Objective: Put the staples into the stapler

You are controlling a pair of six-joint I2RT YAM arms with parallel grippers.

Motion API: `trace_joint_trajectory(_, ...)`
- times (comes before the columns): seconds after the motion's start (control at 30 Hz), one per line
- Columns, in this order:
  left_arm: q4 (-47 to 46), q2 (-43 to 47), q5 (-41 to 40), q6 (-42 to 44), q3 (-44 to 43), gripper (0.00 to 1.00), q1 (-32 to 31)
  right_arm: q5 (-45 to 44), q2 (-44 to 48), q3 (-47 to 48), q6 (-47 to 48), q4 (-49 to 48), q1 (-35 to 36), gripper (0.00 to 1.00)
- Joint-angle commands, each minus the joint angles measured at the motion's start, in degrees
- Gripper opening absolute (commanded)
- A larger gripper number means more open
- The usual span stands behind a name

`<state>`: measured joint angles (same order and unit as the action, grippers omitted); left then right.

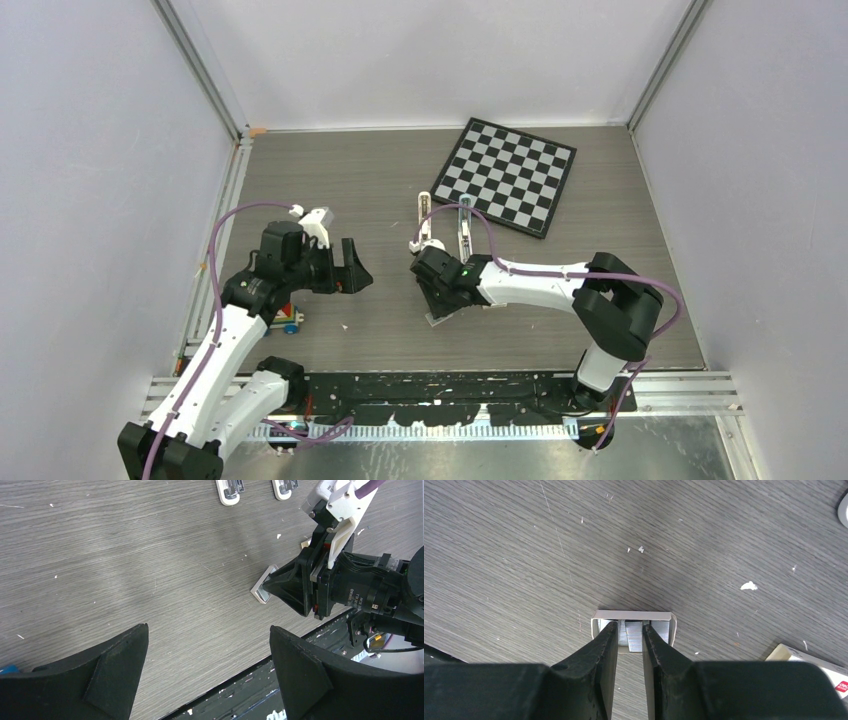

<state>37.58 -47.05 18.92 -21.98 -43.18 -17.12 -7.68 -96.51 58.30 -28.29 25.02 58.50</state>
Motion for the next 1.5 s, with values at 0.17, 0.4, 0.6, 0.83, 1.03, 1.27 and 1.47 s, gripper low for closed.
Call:
trace_joint_trajectory(0.17,-0.2,0.8,-0.3,1.1,0.2,0.92,-0.1,-1.6,-0.1,2.1,0.9,0.4,0.8,0.29)
trace_joint_trajectory(0.4,-0.2,0.7,-0.3,1.1,0.2,0.92,-0.1,-2.9,-0.2,2.0,1.0,1.1,1.2,0.29)
trace_joint_trajectory(0.6,-0.2,0.7,-0.3,1.1,0.2,0.92,-0.1,-3.4,0.1,2.6,1.1,1.4,1.2,0.26)
trace_joint_trajectory(0.83,-0.2,0.8,-0.3,1.1,0.2,0.92,-0.1,-3.4,-0.3,3.2,1.7,1.9,1.2,0.26)
trace_joint_trajectory(1.03,-0.2,0.7,-0.2,1.2,0.2,0.92,-0.1,-3.2,-1.0,3.2,1.7,2.1,1.3,0.26)
trace_joint_trajectory(1.27,-0.2,0.7,-0.2,1.1,0.2,0.92,-0.1,-3.6,-1.8,3.6,1.8,2.5,1.3,0.26)
trace_joint_trajectory(1.47,-0.2,0.7,-0.2,1.1,0.2,0.92,-0.1,-4.7,-1.9,4.0,1.9,3.3,1.4,0.26)
